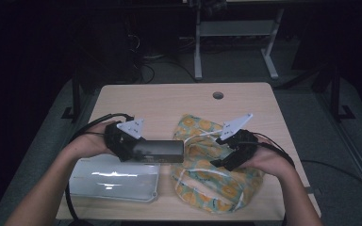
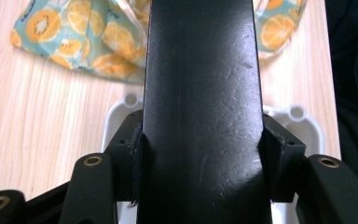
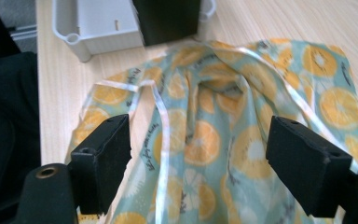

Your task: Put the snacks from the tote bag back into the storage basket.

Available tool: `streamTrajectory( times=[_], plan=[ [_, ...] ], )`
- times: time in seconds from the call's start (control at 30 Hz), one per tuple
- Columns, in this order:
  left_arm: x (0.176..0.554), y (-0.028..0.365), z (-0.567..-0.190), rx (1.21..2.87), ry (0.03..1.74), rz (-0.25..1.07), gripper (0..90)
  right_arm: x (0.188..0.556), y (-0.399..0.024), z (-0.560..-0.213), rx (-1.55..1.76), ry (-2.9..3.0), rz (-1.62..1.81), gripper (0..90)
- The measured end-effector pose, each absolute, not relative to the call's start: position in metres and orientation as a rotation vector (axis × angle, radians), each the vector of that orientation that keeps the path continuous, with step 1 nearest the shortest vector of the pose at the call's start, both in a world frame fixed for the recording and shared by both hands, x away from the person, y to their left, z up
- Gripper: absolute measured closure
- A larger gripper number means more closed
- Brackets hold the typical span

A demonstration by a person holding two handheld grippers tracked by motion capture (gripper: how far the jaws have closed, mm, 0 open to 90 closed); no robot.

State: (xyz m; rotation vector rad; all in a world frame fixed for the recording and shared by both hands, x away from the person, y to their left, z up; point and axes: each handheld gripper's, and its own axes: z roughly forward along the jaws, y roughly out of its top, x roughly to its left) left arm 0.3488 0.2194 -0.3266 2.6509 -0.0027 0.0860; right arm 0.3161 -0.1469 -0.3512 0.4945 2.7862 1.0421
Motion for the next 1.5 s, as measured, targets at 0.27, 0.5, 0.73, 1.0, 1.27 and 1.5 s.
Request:
streamTrajectory(
  times=[0.27,0.5,0.73,1.0,1.27,1.5],
  plan=[
    [0.353,0.245,-0.334,2.673,0.021,0.104,42.3,0.306,-0.173,-0.370,0.622,2.750,1.043,21.2],
    [0.361,0.262,-0.343,2.677,0.038,0.107,42.3,0.299,-0.194,-0.384,0.728,2.718,1.058,20.8],
    [0.368,0.281,-0.354,2.691,0.037,0.102,42.3,0.299,-0.202,-0.392,0.780,2.709,1.046,20.7],
    [0.378,0.295,-0.362,2.707,0.021,0.099,42.3,0.299,-0.202,-0.393,0.817,2.692,1.027,20.7],
    [0.388,0.310,-0.379,2.705,0.010,0.088,42.2,0.295,-0.206,-0.393,0.861,2.667,1.013,20.7],
    [0.395,0.305,-0.389,2.694,-0.021,0.060,42.2,0.293,-0.208,-0.393,0.881,2.652,1.012,20.7]
  ],
)
